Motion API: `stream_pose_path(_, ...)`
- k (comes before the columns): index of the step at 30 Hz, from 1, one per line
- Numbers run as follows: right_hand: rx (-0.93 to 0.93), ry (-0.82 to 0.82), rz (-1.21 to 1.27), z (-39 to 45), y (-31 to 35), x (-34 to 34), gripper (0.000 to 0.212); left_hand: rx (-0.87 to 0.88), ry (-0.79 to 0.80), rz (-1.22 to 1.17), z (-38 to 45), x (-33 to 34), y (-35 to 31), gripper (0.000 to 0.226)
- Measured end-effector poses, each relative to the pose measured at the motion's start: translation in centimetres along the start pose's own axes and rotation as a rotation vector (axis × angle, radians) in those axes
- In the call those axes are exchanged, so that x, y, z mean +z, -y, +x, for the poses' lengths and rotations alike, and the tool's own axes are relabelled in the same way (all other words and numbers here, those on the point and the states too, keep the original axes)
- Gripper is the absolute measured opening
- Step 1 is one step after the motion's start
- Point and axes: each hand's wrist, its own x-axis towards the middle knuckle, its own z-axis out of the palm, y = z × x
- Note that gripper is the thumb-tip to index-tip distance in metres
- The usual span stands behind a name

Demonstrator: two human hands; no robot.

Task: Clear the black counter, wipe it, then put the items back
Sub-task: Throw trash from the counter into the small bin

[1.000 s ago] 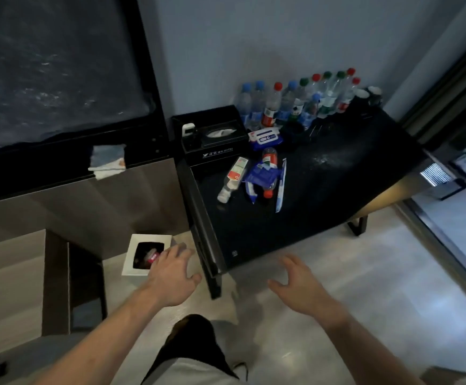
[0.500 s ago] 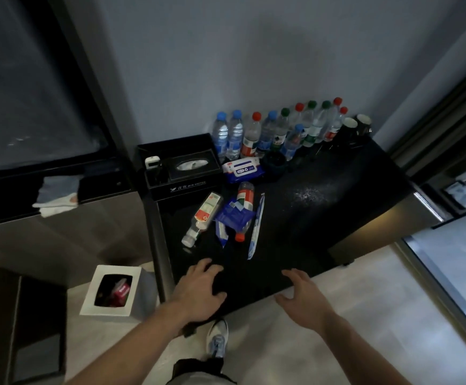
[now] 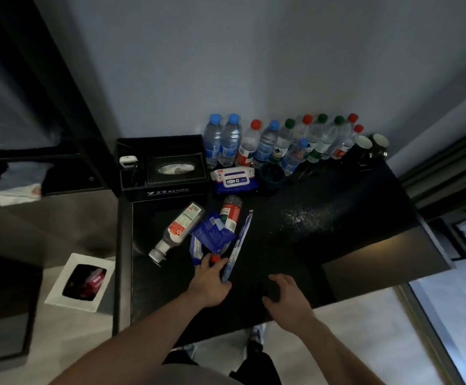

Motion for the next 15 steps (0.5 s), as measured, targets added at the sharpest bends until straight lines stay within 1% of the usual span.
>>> stream_pose_path(4,-0.097,0.065,-0.063,3.0,-1.5,-1.4,0.065,-0.073,-0.08,-0.121,1.4,1.5,-0.7,0.079)
stream_pose_path(7,-0.183,0.121,-0.117,5.2,-2.9,-2.8,0.065,-0.093,-0.163,-0.15,1.9,2.6,-1.3,0.071)
stream_pose_path(11,-0.287,0.173,-0.177,8.0,-4.4,-5.0,0.063,-0.037,-0.349,-0.226,0.7,3.2,-3.2,0.053)
stream_pose_path(15,-0.43,0.194,-0.236,10.9,-4.1,-6.8,0.06,0.005,-0.502,-0.329,-2.9,2.7,-6.1,0.045)
